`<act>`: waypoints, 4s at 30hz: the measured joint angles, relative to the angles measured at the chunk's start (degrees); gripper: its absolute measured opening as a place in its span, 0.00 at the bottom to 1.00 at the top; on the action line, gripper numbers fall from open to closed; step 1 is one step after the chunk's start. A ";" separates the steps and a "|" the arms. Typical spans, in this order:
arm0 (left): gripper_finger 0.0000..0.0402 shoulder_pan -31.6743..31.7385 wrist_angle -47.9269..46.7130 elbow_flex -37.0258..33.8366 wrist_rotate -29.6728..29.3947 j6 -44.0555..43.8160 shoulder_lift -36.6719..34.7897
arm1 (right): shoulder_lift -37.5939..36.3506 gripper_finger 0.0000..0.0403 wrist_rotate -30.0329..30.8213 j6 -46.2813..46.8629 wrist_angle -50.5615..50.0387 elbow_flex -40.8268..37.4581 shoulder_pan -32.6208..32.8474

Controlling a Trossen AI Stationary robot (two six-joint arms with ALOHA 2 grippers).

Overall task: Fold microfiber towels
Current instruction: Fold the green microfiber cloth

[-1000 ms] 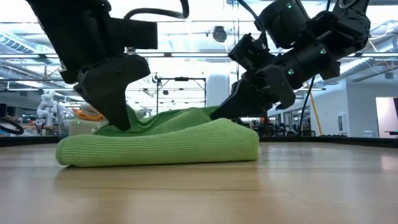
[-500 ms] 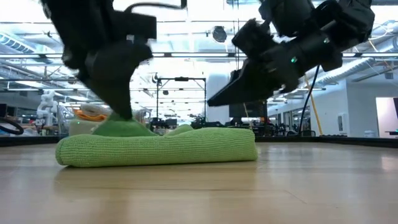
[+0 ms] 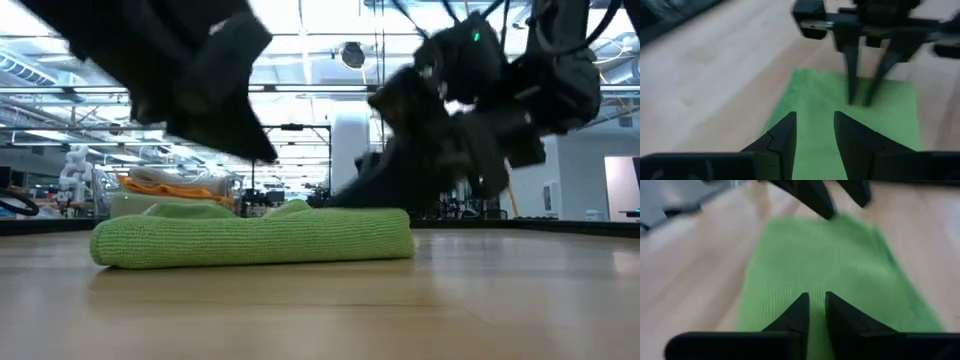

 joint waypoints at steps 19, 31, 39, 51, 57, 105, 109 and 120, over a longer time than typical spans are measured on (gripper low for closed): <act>0.33 0.66 8.35 -12.94 8.63 1.40 -7.65 | -2.10 0.06 -0.10 2.41 -2.45 -0.07 -0.16; 0.33 -1.88 16.73 -10.53 17.28 20.35 -13.68 | -17.67 0.23 0.23 5.00 -21.23 -3.09 0.17; 0.54 -5.40 1.66 -2.23 18.94 18.88 -5.46 | -25.22 0.25 8.73 12.42 -21.68 -13.42 4.24; 0.70 -5.11 -7.13 0.94 23.90 11.74 3.81 | -28.04 0.25 24.30 20.58 -19.52 -18.53 12.38; 0.45 -4.54 -13.42 0.92 23.81 13.08 3.81 | -26.64 0.25 28.47 20.34 -16.73 -16.45 15.00; 0.34 3.29 -18.29 0.46 30.38 20.74 -8.84 | 4.81 0.02 32.86 9.33 -16.55 14.19 10.68; 0.57 0.12 -15.61 0.52 22.08 19.41 -8.84 | 4.83 0.02 31.12 10.95 -16.54 14.16 9.75; 0.78 1.82 3.41 0.28 14.45 30.59 0.83 | 4.83 0.01 29.86 12.66 -16.44 14.16 8.57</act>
